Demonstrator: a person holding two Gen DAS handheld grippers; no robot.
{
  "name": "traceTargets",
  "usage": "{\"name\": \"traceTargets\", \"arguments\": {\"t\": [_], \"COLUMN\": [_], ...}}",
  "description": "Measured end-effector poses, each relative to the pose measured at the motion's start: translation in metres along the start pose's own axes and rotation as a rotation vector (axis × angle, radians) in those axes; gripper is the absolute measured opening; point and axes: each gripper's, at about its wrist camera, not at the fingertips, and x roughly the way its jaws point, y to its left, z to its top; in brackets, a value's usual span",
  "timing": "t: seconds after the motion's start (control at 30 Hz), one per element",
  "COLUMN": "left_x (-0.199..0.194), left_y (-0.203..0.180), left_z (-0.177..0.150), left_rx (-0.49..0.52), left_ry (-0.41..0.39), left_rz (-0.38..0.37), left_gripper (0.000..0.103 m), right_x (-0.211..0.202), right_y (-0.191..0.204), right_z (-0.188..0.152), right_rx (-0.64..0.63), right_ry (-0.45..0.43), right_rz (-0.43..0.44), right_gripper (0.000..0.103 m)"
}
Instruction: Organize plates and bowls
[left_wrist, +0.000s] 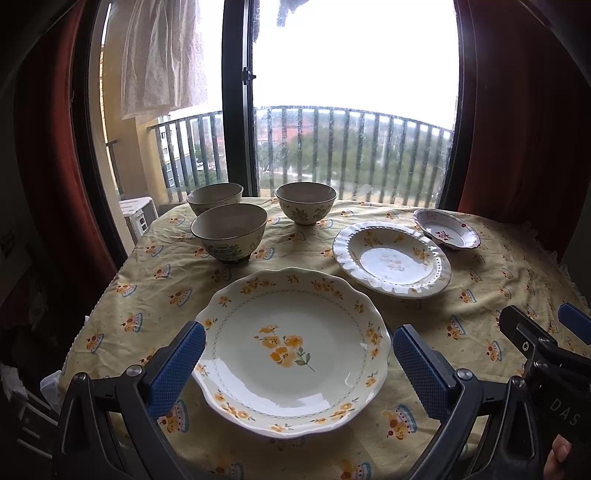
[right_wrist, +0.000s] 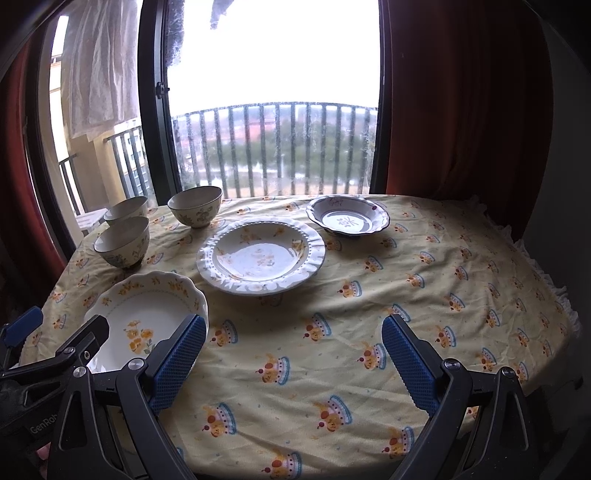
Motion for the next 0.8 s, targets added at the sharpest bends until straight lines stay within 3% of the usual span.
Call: {"name": "traceTargets", "arguments": {"t": [0.8], "left_x": [0.0], "left_y": [0.0078], "left_z": [-0.0008], "left_rx": [-0.004], "left_ry": [0.0], "left_rz": [-0.001], "left_gripper": [0.102], "right_x": [0.0039], "right_y": [0.0067], "right_z": [0.0042], "right_rx": [-0.012], "right_ry": [0.009], "right_rz": [-0.001], "right_gripper": [0.098]}}
